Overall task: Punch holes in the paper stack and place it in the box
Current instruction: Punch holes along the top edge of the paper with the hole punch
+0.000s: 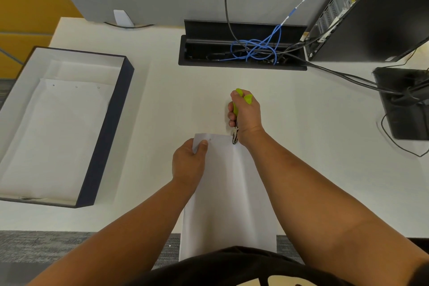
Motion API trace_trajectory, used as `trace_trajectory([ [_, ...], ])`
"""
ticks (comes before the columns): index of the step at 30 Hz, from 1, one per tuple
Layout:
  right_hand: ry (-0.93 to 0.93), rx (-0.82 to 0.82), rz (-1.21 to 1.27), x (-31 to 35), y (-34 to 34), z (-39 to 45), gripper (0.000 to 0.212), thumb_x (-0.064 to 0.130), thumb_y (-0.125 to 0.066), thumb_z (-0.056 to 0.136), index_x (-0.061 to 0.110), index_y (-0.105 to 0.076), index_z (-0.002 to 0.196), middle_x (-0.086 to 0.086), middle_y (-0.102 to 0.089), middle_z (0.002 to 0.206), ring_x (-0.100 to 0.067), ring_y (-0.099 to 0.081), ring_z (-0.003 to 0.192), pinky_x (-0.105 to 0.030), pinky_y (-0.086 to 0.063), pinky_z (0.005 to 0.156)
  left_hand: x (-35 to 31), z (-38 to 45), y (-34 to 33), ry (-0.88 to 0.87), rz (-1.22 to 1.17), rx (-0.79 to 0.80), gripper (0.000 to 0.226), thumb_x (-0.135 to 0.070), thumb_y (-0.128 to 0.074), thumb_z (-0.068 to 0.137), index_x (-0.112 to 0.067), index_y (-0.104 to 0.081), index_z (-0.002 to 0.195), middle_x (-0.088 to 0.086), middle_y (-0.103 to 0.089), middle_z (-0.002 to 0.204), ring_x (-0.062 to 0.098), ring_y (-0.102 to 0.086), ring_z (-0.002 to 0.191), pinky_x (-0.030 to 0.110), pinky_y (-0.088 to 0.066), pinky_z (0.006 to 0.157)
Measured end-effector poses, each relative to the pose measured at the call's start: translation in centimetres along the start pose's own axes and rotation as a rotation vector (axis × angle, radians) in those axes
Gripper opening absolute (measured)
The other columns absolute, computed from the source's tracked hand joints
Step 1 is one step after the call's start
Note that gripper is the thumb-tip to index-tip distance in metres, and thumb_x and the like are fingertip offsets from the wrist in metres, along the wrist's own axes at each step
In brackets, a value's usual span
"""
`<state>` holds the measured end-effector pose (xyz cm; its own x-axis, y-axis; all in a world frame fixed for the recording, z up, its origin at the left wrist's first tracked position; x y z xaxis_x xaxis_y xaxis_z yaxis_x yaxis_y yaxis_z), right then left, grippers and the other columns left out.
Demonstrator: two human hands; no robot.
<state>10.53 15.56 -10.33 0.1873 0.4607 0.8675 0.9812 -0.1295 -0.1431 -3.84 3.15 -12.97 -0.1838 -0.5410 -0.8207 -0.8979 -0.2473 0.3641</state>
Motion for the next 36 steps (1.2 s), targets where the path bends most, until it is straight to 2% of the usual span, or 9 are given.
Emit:
trace_trajectory([
  [11,0.015,-0.01,0.002,-0.12,-0.09,-0.1,0.011,0.022,-0.054,0.095,0.021,-0.056,0.085,-0.003,-0.05,0.063,-0.013,-0.038,0.045,-0.022,-0.031,0.043,0.02,-0.17,0.13,0.022,-0.022,-0.009,0.016,-0.041,-0.057,0.092,-0.031,-0.065,0.082,-0.003,-0.071,0.084,0.021,-0.068,0.081,0.048,-0.058,0.08],
  [16,0.014,-0.006,-0.002,-0.2,-0.15,-0.23,0.012,0.022,-0.055,0.095,0.019,-0.055,0.083,-0.003,-0.05,0.06,-0.013,-0.037,0.044,-0.021,-0.029,0.042,0.01,-0.3,0.18,0.016,-0.024,-0.004,0.018,-0.041,-0.056,0.092,-0.027,-0.066,0.086,-0.003,-0.071,0.084,0.02,-0.068,0.081,0.047,-0.058,0.081],
  [20,0.011,-0.019,0.015,-0.34,-0.01,-0.28,0.012,0.024,-0.057,0.094,0.013,-0.056,0.088,-0.001,-0.05,0.059,-0.012,-0.038,0.042,-0.021,-0.029,0.042,-0.02,-0.39,0.18,0.012,-0.023,-0.005,0.017,-0.041,-0.056,0.092,-0.029,-0.066,0.086,-0.002,-0.071,0.085,0.02,-0.068,0.082,0.047,-0.058,0.081],
  [28,0.004,-0.015,0.039,-0.48,-0.12,-0.46,0.015,0.022,-0.057,0.093,0.018,-0.053,0.079,-0.001,-0.05,0.06,-0.013,-0.038,0.045,-0.022,-0.029,0.043,0.0,-0.37,0.25,0.007,-0.048,-0.001,0.015,-0.041,-0.057,0.092,-0.034,-0.065,0.081,-0.004,-0.071,0.085,0.019,-0.068,0.082,0.045,-0.058,0.081],
  [36,0.0,-0.004,0.04,-0.33,-0.1,-0.49,0.014,0.021,-0.056,0.094,0.018,-0.052,0.08,-0.001,-0.049,0.059,-0.012,-0.037,0.043,-0.021,-0.028,0.042,0.03,-0.33,0.25,0.008,-0.046,0.005,0.018,-0.041,-0.057,0.092,-0.028,-0.067,0.085,-0.001,-0.071,0.085,0.021,-0.068,0.082,0.047,-0.058,0.081],
])
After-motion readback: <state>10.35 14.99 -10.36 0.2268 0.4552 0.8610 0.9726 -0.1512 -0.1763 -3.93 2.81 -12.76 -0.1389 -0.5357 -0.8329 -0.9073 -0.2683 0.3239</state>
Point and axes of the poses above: each hand's wrist, its own z-axis towards the middle knuckle, its own y-axis out of the back of the hand, x = y × z, the point moved 5 cm from there along z, towards the middle knuckle
